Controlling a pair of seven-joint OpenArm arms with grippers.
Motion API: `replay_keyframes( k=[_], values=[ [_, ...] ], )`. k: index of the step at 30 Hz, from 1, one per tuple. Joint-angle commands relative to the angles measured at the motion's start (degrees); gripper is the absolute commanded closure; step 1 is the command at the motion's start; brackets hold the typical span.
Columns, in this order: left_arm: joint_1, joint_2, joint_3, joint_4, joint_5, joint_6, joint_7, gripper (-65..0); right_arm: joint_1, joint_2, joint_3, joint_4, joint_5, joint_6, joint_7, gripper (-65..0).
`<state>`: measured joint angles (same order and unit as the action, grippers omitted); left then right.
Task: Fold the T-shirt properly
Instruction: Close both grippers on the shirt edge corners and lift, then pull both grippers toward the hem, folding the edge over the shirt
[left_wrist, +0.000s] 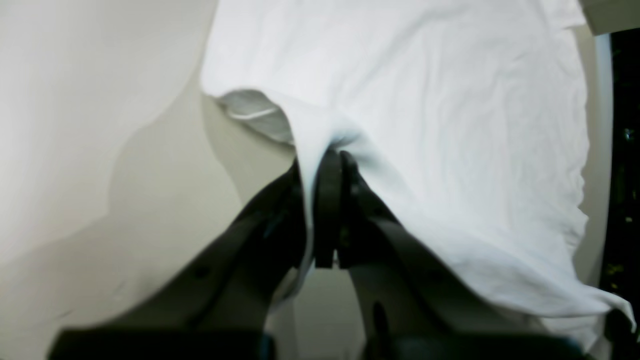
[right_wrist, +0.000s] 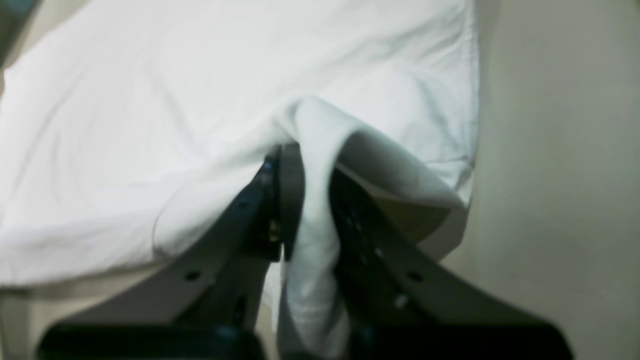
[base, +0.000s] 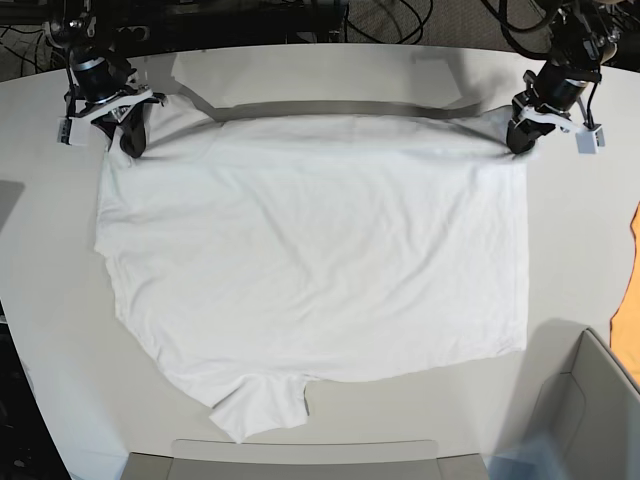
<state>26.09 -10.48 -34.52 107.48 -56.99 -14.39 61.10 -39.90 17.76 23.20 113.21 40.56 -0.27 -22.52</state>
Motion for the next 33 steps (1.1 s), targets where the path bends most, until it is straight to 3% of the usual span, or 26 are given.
replay_keyframes(
  k=[1,4,6,8,12,15,22,26,33],
  values=[
    [-1.16,-0.46,-0.51,0.87,-0.81,-0.16,0.83,0.0,1.44,1.36,0.58,1.03,0.46,0.32,0.06,0.0],
    [-5.21,-0.29,-1.92,0.25,-0.72,0.19,3.38,0.0,5.13,2.68,0.58,0.95,0.37,0.32,-4.69,0.0],
    [-7.84,-0.29,-2.27,-1.42,-0.72,2.92,4.0,0.0,7.5,2.94,0.58,0.95,0.19,0.32,-7.23,0.0],
    [-9.95,-0.38,-2.27,-4.14,-0.72,5.38,4.0,0.0,10.41,2.94,0.58,0.86,-2.09,0.32,-9.61,0.0],
    [-13.56,-0.46,-2.0,-8.18,-0.72,6.17,4.0,0.0,15.94,2.77,0.23,-0.28,-8.25,0.32,-13.21,0.0],
    [-16.02,-0.64,-2.09,-10.91,-0.72,6.35,3.82,0.0,19.46,2.86,-1.18,-3.45,-10.18,0.84,-13.83,0.0],
    [-21.91,-1.96,-1.83,-15.13,1.83,6.35,3.73,0.0,26.14,2.68,-3.82,-11.8,-14.84,6.03,-13.74,0.0],
    [-26.39,-1.96,-1.83,-18.38,7.45,6.26,3.73,0.0,29.48,2.94,-6.1,-15.32,-15.19,6.3,-13.65,0.0],
    [-32.9,-2.49,-1.74,-25.24,8.6,6.17,3.73,0.0,37.57,4.0,-12.78,-23.23,-19.32,6.3,-13.56,0.0]
  ],
)
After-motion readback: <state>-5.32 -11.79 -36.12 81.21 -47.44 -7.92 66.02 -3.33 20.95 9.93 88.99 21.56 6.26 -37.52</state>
